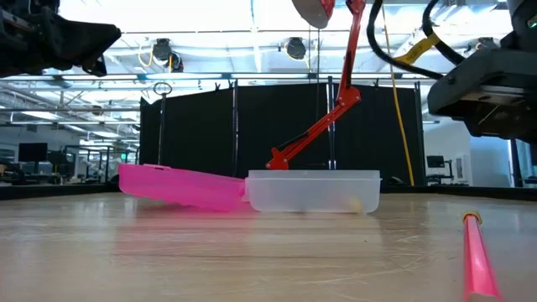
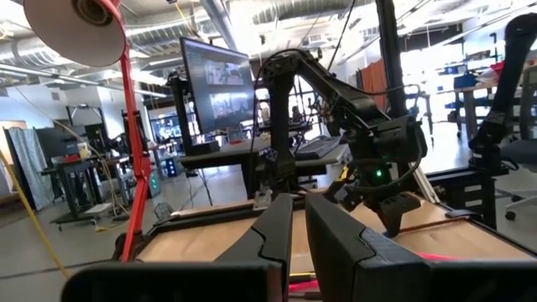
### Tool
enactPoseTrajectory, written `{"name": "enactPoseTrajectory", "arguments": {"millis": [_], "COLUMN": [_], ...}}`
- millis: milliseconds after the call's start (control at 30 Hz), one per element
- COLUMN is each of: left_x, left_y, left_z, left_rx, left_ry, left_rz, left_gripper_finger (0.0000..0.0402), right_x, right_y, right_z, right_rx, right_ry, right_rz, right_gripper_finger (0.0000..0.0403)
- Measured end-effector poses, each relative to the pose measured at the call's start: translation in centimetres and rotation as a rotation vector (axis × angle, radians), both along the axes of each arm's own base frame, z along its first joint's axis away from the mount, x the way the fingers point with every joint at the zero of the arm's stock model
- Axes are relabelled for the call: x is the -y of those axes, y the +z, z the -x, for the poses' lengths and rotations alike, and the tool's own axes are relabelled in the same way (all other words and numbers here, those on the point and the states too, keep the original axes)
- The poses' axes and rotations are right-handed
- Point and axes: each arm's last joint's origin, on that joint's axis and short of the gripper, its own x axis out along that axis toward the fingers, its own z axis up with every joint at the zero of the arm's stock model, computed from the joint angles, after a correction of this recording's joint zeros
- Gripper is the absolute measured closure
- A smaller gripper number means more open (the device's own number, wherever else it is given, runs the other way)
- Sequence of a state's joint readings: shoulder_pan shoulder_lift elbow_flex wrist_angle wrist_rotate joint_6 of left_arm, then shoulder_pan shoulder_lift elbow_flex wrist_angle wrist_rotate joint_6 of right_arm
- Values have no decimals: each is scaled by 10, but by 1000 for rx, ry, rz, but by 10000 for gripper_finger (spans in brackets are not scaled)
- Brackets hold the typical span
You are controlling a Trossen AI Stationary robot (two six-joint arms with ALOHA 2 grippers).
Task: Pick & place school supplies into a supply box
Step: Put the brown pencil into the pink supply box
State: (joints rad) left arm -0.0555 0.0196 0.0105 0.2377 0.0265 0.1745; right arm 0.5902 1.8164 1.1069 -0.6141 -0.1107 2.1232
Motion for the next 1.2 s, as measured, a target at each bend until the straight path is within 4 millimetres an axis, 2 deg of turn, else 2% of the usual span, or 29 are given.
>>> {"name": "enactPoseTrajectory", "arguments": {"millis": [167,400,533,733,900,1067,1200], "left_x": [0,0,0,0,0,0,0], "left_y": [0,0,0,-2,-4,-5,-6], "left_z": [0,0,0,0,-1,-1,-1], "left_rx": [-2,-7,-10,-29,-49,-61,-70], "left_ry": [0,-14,-23,-24,-21,-20,-13], "left_rz": [0,55,95,106,101,96,65], "left_gripper_finger": [355,355,355,355,355,355,355], "right_x": [5,9,24,74,131,184,211], "right_y": [24,51,68,86,90,91,94], "right_z": [4,10,4,-21,-42,-46,-48], "right_rx": [159,305,382,497,535,520,534], "right_ry": [-10,-3,-15,-5,-3,-30,-46], "right_rz": [119,177,186,260,267,263,269], "right_gripper_finger": [387,387,388,388,388,388,388]}}
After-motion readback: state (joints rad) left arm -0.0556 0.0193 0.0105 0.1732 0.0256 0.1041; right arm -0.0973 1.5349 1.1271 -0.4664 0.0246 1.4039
